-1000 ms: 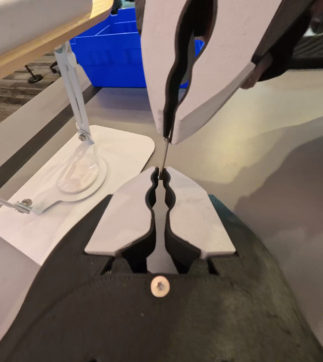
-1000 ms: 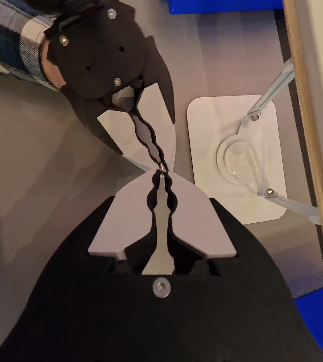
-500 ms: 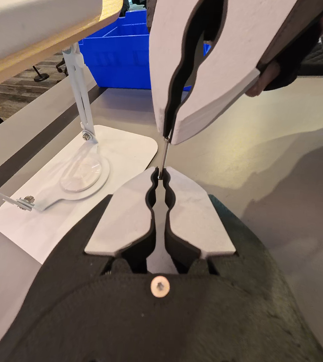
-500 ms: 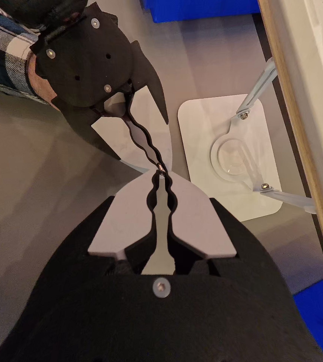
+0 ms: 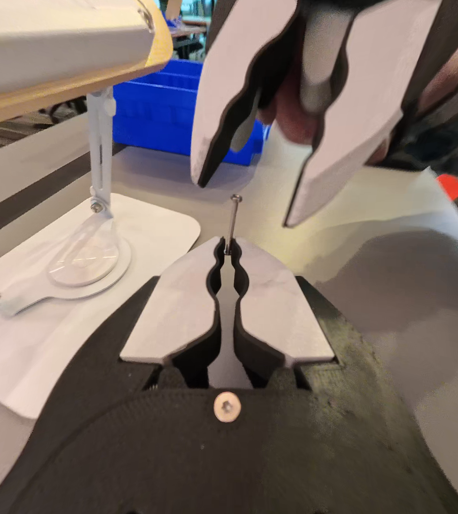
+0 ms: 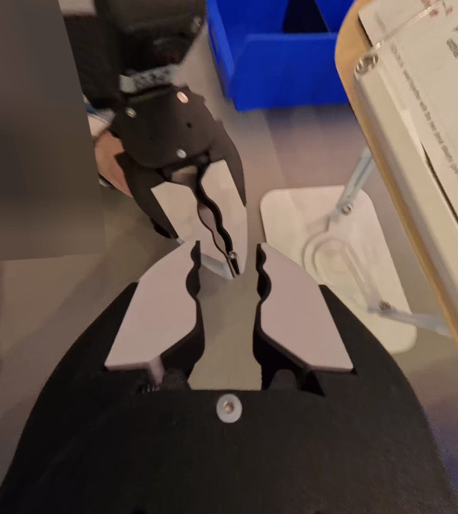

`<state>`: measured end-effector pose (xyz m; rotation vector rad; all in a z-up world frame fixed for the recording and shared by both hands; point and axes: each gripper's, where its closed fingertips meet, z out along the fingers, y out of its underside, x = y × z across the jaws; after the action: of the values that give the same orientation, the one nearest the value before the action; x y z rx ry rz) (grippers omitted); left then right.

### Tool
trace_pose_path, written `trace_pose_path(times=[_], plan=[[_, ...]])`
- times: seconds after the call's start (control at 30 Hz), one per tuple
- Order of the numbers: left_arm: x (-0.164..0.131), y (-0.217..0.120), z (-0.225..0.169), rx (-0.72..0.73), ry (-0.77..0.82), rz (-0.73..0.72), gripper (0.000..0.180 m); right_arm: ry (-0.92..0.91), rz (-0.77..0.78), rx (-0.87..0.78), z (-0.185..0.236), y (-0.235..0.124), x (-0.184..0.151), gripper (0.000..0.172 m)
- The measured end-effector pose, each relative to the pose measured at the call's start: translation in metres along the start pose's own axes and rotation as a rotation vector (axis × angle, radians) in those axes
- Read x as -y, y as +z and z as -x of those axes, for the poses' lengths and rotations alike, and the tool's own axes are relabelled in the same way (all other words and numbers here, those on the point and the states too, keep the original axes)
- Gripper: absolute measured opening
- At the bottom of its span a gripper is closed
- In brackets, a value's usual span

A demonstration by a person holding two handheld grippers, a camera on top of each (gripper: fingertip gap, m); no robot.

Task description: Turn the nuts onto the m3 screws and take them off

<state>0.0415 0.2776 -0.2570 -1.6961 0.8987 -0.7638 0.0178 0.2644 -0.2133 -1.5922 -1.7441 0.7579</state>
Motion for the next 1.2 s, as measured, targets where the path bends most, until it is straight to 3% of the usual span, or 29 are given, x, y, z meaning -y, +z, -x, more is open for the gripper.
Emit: trace_pose_path(times=[0.03, 0.1, 0.27, 1.2], plan=[[0.004, -0.002, -0.002, -0.032, -0.035, -0.028, 0.003, 0.008, -0.068, 0.027, 0.002, 0.001, 0.004, 0.046], [0.01, -0.005, -0.003, -0.064, -0.077, -0.064, 0.004, 0.013, -0.195, 0.072, 0.006, 0.002, 0.012, 0.061], [0.017, -0.008, -0.006, -0.114, -0.125, -0.106, 0.004, 0.032, -0.343, 0.171, 0.02, 0.004, 0.023, 0.063], [0.017, -0.009, -0.006, -0.13, -0.14, -0.123, 0.004, 0.06, -0.382, 0.195, 0.021, 0.001, 0.013, 0.062]])
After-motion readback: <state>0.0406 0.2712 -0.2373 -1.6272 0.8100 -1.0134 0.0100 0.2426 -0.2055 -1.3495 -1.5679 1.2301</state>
